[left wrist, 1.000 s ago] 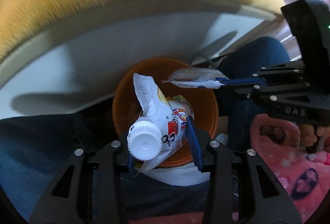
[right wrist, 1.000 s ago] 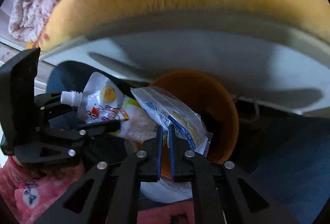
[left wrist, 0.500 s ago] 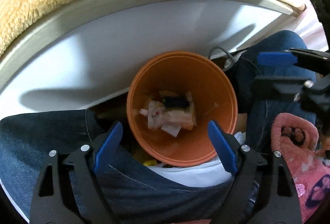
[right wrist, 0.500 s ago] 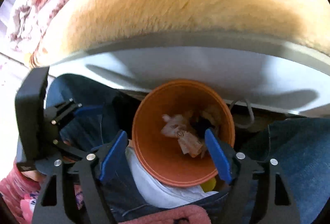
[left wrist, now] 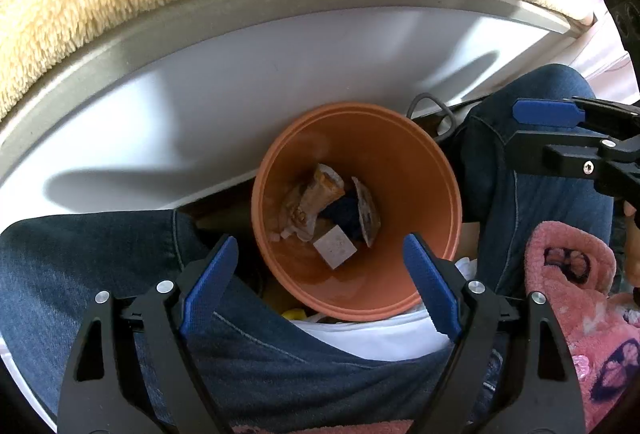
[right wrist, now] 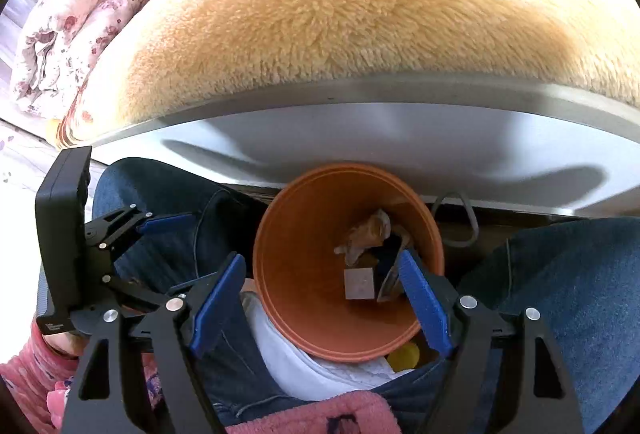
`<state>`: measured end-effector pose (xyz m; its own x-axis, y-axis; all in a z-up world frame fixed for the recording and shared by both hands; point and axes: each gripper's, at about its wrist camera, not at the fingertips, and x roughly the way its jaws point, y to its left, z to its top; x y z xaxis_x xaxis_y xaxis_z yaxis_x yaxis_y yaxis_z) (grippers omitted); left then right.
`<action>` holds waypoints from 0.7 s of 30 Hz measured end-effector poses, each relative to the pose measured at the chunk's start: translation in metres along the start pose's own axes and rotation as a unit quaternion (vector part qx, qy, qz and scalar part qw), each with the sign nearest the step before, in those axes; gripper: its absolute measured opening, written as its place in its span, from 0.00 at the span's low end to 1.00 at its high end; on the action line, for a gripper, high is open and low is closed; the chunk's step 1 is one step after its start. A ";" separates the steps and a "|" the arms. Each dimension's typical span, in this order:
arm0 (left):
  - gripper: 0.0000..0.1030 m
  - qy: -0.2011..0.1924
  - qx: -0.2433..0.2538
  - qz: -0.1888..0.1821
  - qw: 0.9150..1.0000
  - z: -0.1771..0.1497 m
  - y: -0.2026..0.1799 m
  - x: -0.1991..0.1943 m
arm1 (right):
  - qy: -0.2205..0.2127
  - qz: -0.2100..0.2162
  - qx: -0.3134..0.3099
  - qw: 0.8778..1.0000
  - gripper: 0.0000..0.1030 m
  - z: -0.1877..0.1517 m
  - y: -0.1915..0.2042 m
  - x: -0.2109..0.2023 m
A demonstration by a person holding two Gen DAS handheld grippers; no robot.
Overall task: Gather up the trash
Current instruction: 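Carry the pouch and wrapper to the orange bucket and release both, then move the left tool back to the pile and grasp the green medicine box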
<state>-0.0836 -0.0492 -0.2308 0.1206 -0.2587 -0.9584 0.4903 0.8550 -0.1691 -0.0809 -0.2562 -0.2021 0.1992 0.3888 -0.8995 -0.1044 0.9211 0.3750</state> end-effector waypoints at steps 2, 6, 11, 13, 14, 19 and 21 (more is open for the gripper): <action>0.80 -0.001 0.000 0.001 1.000 -0.001 0.000 -0.001 | -0.001 0.000 0.001 1.000 0.75 0.000 0.000 0.000; 0.80 -0.007 0.002 0.001 1.000 -0.001 -0.001 -0.008 | -0.004 0.001 0.003 1.000 0.75 0.000 0.000 -0.004; 0.80 -0.029 0.016 -0.002 0.999 0.001 -0.003 -0.030 | -0.013 0.002 0.002 1.000 0.76 0.000 -0.002 -0.013; 0.80 -0.052 0.026 0.005 0.998 0.003 -0.003 -0.046 | -0.018 0.001 0.002 1.000 0.77 0.001 -0.003 -0.018; 0.80 -0.066 0.033 0.007 0.997 0.004 -0.003 -0.056 | -0.020 0.001 0.001 1.000 0.77 0.001 -0.004 -0.020; 0.80 -0.130 0.059 -0.019 0.990 0.019 0.003 -0.109 | -0.030 0.005 -0.007 1.000 0.78 -0.001 -0.004 -0.032; 0.84 -0.160 0.058 -0.026 0.985 0.031 0.010 -0.130 | -0.039 0.003 -0.013 0.999 0.78 -0.002 -0.003 -0.038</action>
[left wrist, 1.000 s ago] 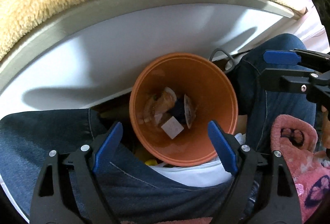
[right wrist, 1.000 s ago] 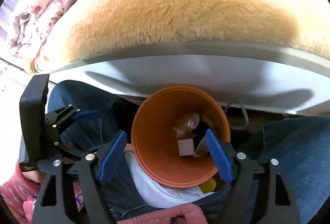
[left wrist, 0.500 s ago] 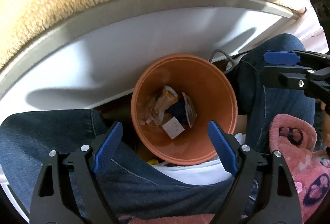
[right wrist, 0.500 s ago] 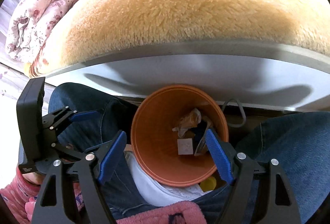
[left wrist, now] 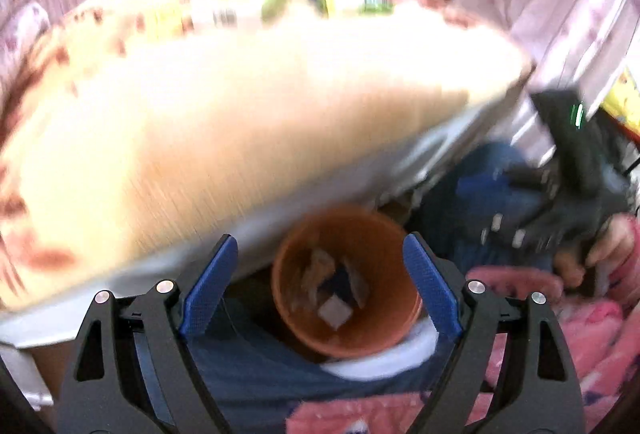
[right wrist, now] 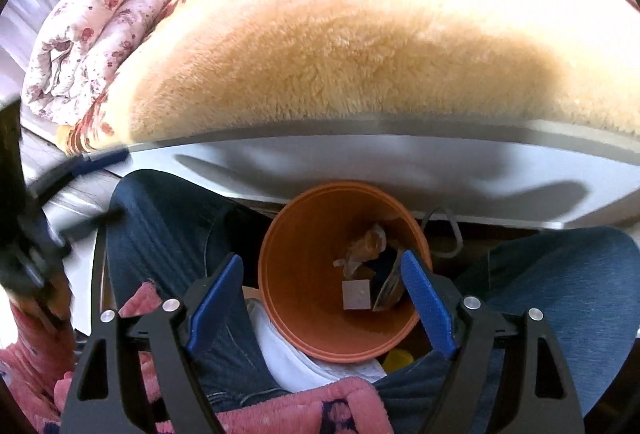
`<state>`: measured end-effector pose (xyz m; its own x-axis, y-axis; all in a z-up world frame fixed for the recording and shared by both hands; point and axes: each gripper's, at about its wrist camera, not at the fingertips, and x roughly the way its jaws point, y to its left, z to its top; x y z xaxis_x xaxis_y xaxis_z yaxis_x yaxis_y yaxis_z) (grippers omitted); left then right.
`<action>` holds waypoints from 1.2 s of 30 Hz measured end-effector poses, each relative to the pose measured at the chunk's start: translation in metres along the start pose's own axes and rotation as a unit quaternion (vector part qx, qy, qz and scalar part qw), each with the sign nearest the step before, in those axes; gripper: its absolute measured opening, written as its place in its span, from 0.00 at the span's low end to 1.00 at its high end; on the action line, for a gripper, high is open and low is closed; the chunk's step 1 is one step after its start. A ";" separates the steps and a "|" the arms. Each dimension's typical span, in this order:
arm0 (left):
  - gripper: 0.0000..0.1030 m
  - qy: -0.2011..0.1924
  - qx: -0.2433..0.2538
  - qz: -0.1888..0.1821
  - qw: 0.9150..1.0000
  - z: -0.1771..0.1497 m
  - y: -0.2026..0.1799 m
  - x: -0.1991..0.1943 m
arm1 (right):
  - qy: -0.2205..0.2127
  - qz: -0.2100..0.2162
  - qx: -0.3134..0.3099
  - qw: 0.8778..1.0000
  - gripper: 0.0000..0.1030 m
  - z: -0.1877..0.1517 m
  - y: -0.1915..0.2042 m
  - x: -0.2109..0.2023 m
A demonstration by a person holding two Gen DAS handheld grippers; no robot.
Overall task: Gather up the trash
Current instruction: 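Move the left tool back to the pile and grasp the green medicine box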
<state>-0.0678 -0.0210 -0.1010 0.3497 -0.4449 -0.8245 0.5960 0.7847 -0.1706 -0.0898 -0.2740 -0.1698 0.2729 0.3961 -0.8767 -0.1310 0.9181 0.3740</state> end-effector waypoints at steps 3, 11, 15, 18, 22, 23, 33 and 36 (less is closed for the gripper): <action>0.89 -0.044 -0.016 0.012 0.999 0.034 0.020 -0.016 | -0.012 0.001 -0.005 1.000 0.79 0.000 0.002 -0.007; 0.89 -0.057 0.028 0.034 0.997 0.145 0.045 0.011 | -0.020 0.006 -0.013 1.000 0.80 0.000 0.008 -0.010; 0.89 -0.030 0.033 0.021 0.999 0.191 0.054 0.044 | -0.022 0.017 -0.008 1.000 0.80 -0.002 0.008 -0.008; 0.89 0.001 0.025 0.011 1.000 0.211 0.061 0.071 | -0.022 0.022 -0.007 1.000 0.80 -0.003 0.008 -0.008; 0.89 0.041 0.040 0.038 0.998 0.229 0.067 0.106 | -0.021 0.026 0.001 0.999 0.80 -0.002 0.003 -0.006; 0.89 0.046 0.040 0.035 0.998 0.232 0.068 0.112 | -0.021 0.027 0.006 0.999 0.80 -0.002 0.001 -0.005; 0.89 0.094 0.052 0.057 0.993 0.240 0.073 0.158 | -0.015 0.039 0.007 0.999 0.80 0.005 -0.003 -0.001; 0.82 0.090 0.049 0.056 0.993 0.237 0.072 0.161 | -0.017 0.035 0.002 0.999 0.80 0.006 -0.001 -0.003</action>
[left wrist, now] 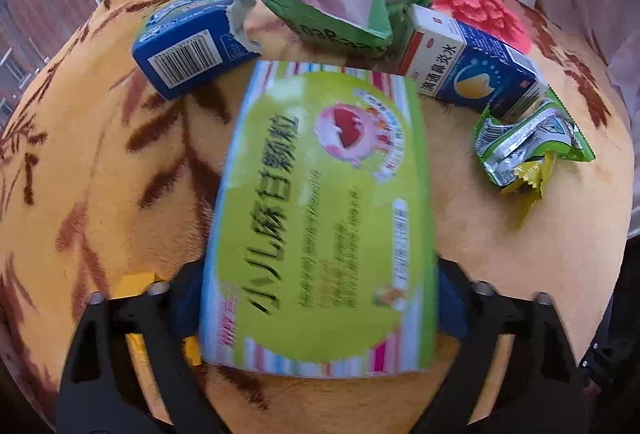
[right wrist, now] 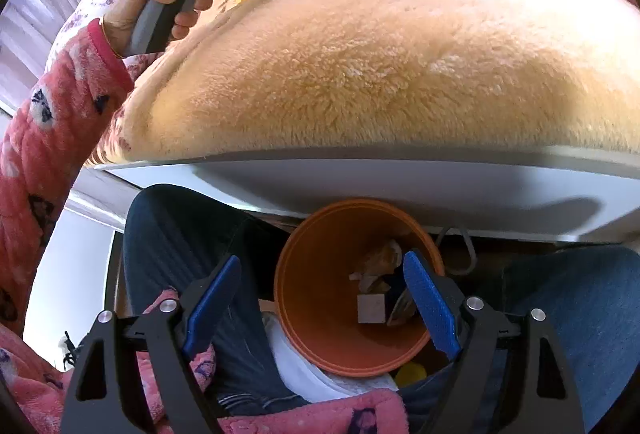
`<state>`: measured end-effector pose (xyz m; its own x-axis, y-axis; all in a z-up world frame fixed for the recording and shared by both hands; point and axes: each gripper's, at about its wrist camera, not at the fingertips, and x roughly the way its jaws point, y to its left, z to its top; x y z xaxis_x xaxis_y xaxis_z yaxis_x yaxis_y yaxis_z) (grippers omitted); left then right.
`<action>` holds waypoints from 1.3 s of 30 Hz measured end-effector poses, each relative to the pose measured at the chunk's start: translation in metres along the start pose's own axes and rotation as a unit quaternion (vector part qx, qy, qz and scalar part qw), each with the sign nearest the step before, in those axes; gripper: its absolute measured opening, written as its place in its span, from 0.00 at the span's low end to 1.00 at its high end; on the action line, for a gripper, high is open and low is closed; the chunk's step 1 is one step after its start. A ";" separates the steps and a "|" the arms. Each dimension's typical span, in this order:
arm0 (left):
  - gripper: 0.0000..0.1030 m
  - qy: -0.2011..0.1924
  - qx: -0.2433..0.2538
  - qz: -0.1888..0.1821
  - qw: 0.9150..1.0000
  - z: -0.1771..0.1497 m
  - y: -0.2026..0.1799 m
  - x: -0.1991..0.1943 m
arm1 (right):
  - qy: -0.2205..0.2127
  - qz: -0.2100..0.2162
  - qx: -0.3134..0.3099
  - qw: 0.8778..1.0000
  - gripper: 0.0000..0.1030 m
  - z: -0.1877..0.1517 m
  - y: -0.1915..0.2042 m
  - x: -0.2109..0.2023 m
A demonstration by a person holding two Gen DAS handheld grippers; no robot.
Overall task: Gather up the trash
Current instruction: 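Move the left tool back to the pile and grasp the green medicine box, then lift the green medicine box with the left tool while the right tool grasps a green snack bag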
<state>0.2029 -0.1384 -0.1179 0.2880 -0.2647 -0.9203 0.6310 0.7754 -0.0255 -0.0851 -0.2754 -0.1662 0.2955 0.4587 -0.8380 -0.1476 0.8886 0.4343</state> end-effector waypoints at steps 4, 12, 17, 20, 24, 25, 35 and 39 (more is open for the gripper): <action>0.82 -0.050 -0.028 -0.013 0.998 -0.009 0.003 -0.019 | 0.000 -0.002 0.002 1.000 0.80 -0.001 -0.001 -0.002; 0.82 -0.101 -0.046 -0.031 0.993 -0.051 -0.006 -0.079 | -0.016 -0.014 -0.019 1.000 0.80 0.000 0.010 -0.020; 0.82 -0.144 -0.057 -0.018 0.988 -0.099 -0.014 -0.126 | -0.032 -0.020 -0.025 0.999 0.80 0.001 0.016 -0.033; 0.82 -0.156 -0.071 0.009 0.985 -0.131 -0.019 -0.145 | -0.041 -0.018 -0.024 0.999 0.80 0.006 0.015 -0.039; 0.82 -0.175 -0.089 0.038 0.980 -0.167 -0.022 -0.164 | -0.070 0.023 0.015 0.997 0.80 0.036 0.001 -0.057; 0.82 -0.175 -0.089 0.044 0.980 -0.174 -0.023 -0.167 | -0.079 0.028 0.024 0.996 0.80 0.045 -0.003 -0.061; 0.82 -0.162 -0.091 0.056 0.981 -0.208 -0.038 -0.166 | -0.135 0.029 0.154 0.978 0.85 0.186 -0.059 -0.056; 0.82 -0.165 -0.096 0.045 0.981 -0.215 -0.045 -0.164 | -0.132 -0.007 0.182 0.974 0.85 0.221 -0.070 -0.036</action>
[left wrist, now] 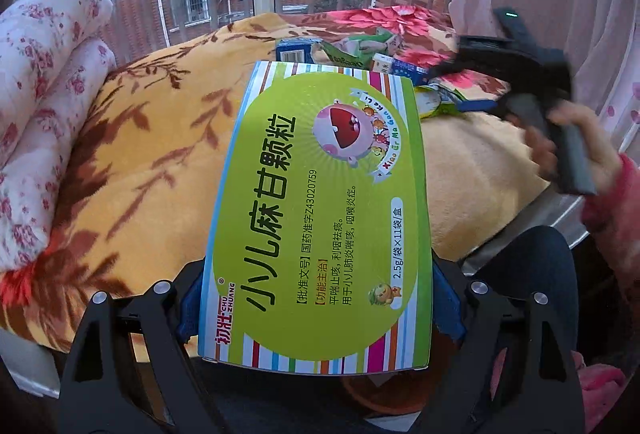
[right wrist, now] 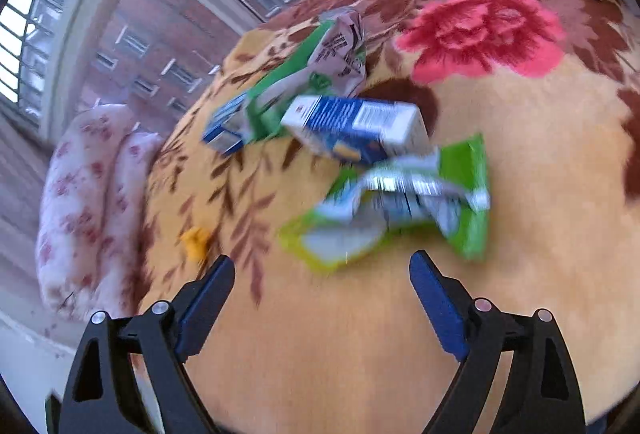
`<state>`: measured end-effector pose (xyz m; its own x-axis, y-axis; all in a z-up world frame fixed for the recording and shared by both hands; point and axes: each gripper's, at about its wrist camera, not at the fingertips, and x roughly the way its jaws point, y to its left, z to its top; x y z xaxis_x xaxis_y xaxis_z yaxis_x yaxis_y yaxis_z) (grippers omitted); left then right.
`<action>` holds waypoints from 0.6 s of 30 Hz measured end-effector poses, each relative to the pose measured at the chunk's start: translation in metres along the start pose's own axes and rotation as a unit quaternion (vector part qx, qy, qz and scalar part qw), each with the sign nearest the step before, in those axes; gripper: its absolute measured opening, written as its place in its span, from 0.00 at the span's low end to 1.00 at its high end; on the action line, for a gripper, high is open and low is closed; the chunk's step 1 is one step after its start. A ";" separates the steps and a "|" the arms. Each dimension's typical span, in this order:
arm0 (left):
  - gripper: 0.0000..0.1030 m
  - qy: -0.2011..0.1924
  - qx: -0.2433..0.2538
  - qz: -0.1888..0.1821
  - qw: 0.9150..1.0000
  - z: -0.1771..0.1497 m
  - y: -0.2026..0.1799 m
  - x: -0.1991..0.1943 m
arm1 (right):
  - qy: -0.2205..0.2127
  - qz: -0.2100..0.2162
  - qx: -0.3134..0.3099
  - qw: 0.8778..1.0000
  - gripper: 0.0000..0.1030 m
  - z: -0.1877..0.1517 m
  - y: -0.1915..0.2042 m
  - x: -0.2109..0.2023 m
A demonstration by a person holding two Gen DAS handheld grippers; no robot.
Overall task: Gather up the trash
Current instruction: 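Lift the green medicine box with the left tool while the right tool grasps a green snack bag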
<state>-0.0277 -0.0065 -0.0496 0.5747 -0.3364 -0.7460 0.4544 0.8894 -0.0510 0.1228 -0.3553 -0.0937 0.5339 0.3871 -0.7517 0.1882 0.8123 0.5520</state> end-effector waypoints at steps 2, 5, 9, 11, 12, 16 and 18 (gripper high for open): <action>0.82 0.001 -0.002 -0.009 1.000 -0.003 -0.001 0.001 | -0.002 -0.029 0.008 1.000 0.85 0.010 0.000 0.015; 0.82 0.004 -0.004 -0.015 1.000 -0.007 -0.004 0.002 | 0.011 -0.072 0.044 0.996 0.85 0.019 -0.011 0.039; 0.82 0.007 -0.009 -0.018 1.000 -0.010 -0.004 0.003 | -0.002 -0.099 0.060 0.993 0.70 0.021 -0.022 0.048; 0.82 0.010 -0.013 -0.020 1.000 -0.011 -0.003 0.005 | -0.007 -0.106 0.047 0.993 0.60 0.018 -0.020 0.043; 0.82 0.010 -0.014 -0.023 1.000 -0.011 -0.002 0.006 | -0.009 -0.105 0.043 0.994 0.57 0.016 -0.020 0.041; 0.82 0.011 -0.018 -0.025 0.999 -0.010 -0.002 0.008 | -0.020 -0.087 0.040 0.995 0.45 0.012 -0.026 0.026; 0.82 0.010 -0.017 -0.026 0.999 -0.010 -0.003 0.008 | -0.023 -0.086 0.019 0.996 0.45 0.006 -0.023 0.017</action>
<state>-0.0310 -0.0087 -0.0617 0.5374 -0.3766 -0.7545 0.4590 0.8812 -0.1129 0.1321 -0.3704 -0.1169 0.5284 0.2221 -0.8194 0.3113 0.8473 0.4304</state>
